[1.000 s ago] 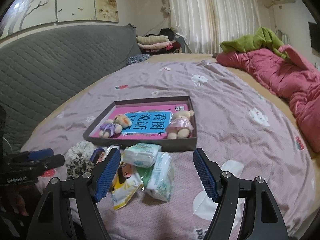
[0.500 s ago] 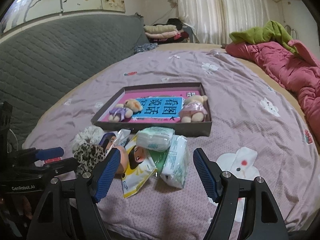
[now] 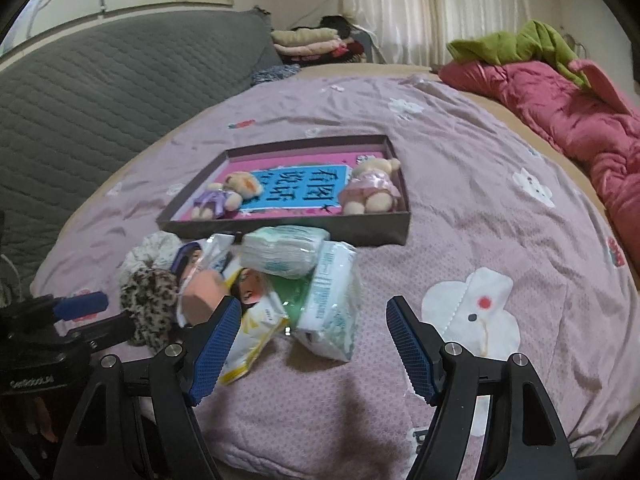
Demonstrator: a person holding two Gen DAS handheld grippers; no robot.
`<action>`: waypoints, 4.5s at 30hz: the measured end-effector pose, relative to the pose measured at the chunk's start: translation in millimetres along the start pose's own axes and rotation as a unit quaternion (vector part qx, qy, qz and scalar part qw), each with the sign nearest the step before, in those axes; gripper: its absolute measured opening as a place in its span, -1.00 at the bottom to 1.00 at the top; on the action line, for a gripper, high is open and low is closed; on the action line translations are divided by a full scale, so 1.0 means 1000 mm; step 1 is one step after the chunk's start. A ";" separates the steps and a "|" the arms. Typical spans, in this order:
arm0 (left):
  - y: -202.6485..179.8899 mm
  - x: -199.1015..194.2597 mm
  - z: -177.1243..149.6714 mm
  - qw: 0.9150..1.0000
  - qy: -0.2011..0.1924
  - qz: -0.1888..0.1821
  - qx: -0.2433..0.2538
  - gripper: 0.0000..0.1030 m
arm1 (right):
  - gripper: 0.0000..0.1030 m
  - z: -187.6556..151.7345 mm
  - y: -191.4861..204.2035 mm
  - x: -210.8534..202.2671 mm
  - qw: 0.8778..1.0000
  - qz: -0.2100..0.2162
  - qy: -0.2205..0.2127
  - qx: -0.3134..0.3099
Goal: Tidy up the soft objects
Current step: 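Grasp the leopard-print scrunchie with the left tool while the right tool grasps a white wipe pack, then lift the leopard scrunchie over the box with the left tool while the right tool carries the wipe pack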
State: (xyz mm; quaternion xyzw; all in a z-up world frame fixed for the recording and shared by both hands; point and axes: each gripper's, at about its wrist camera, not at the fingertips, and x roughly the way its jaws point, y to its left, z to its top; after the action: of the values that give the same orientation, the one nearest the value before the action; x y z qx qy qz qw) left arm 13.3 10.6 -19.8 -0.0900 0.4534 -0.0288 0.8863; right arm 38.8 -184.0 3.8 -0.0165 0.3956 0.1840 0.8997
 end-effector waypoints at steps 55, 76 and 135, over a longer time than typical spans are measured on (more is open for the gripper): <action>0.034 0.050 0.022 0.996 0.054 -0.049 -0.055 -0.47 | -0.43 0.002 -0.030 0.072 0.996 -0.016 0.084 0.039; 0.035 0.027 0.033 0.996 -0.001 -0.068 -0.055 -0.74 | -0.61 0.010 -0.037 0.055 0.997 0.019 0.054 0.055; 0.049 0.047 0.115 0.993 -0.091 -0.032 -0.062 -0.74 | -0.61 0.094 -0.022 0.041 0.997 0.035 -0.068 0.006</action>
State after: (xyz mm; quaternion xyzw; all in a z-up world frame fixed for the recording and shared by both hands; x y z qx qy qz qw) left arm 132.6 68.3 -0.9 -0.1618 0.3689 -0.0204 0.9150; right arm 138.0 -175.2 36.2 0.0152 0.3349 0.2138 0.9176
